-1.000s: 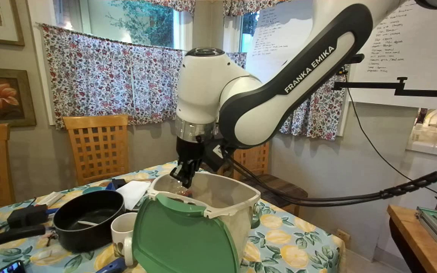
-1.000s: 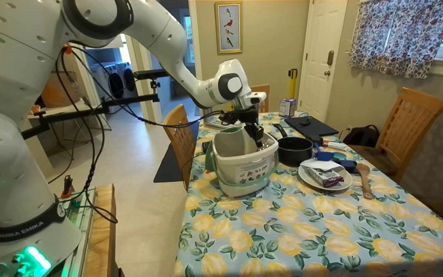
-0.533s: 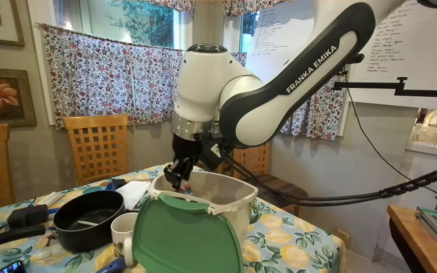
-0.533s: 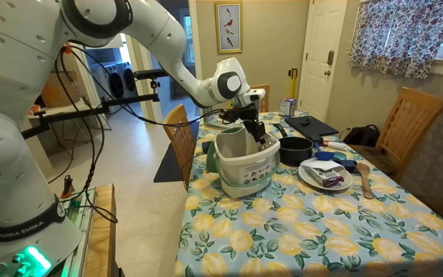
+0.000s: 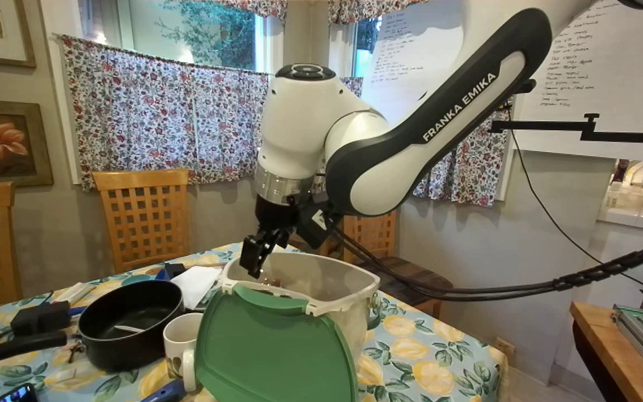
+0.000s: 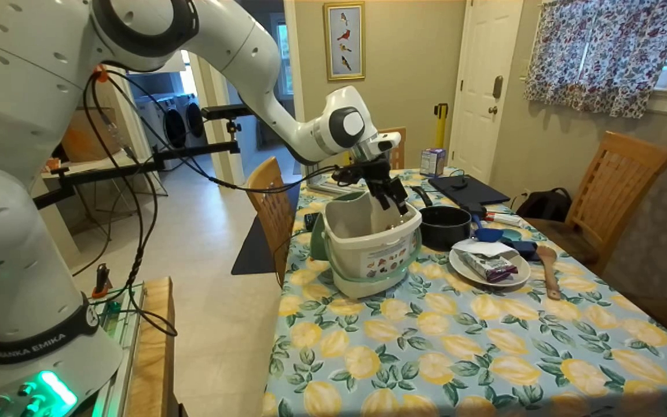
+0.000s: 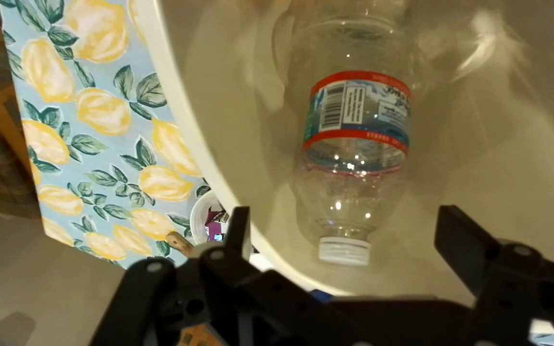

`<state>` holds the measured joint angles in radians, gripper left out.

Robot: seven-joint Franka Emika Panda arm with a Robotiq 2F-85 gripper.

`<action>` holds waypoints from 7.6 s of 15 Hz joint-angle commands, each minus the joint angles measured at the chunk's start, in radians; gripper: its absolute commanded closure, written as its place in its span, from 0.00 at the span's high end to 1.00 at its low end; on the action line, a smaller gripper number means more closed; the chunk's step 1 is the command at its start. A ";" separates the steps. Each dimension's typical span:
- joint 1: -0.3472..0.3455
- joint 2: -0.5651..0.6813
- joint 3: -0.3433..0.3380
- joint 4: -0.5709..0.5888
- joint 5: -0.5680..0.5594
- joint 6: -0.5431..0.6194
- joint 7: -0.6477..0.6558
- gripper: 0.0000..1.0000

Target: Take the water bottle and cup out of the basket.

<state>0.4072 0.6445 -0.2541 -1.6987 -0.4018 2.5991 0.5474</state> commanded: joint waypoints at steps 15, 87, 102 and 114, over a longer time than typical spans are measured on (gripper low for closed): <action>0.001 0.114 -0.038 0.023 -0.008 0.198 -0.038 1.00; 0.605 -0.082 -0.937 -0.536 0.327 0.362 0.411 0.08; 0.394 0.052 -0.761 -0.391 0.319 0.333 0.404 0.08; 0.335 0.196 -0.754 -0.268 0.312 0.285 0.425 0.08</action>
<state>0.7678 0.7847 -1.0201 -2.0317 -0.1151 2.9150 0.9720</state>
